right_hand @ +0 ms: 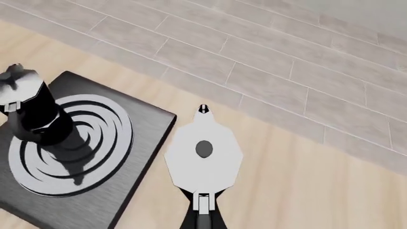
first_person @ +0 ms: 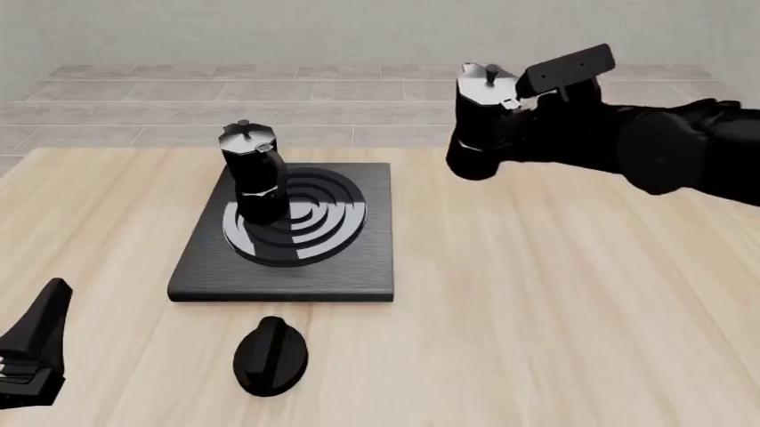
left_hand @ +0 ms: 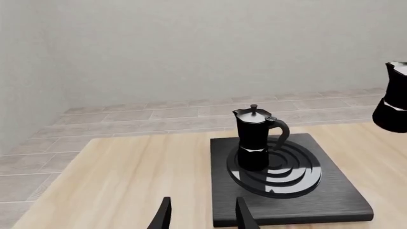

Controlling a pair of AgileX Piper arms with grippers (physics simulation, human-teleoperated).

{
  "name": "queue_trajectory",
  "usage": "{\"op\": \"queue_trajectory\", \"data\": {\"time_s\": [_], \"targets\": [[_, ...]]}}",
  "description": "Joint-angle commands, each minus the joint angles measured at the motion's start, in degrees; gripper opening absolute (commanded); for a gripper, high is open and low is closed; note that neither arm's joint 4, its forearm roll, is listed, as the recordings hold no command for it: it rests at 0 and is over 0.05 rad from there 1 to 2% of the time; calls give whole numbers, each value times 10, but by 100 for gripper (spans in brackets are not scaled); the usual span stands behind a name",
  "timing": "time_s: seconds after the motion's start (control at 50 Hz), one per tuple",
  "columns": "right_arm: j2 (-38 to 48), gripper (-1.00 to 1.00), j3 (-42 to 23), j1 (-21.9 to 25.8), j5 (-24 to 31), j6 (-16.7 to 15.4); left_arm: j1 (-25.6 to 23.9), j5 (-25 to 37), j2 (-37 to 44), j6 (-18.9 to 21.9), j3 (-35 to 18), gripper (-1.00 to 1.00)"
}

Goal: Put both moka pots on the stove.

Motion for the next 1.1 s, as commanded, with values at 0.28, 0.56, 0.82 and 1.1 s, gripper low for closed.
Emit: {"op": "queue_trajectory", "data": {"time_s": [0.28,0.56,0.82,1.1], "targets": [[43,-100,-94,53,8,16,2,1,0,2,-3,100],[78,-100,-143,72,20,18,3,0,0,1,-2,100],[113,-100,-177,85,23,25,4,2,0,1,-3,100],[148,-100,-237,97,60,23,5,-1,0,0,1,100]]}}
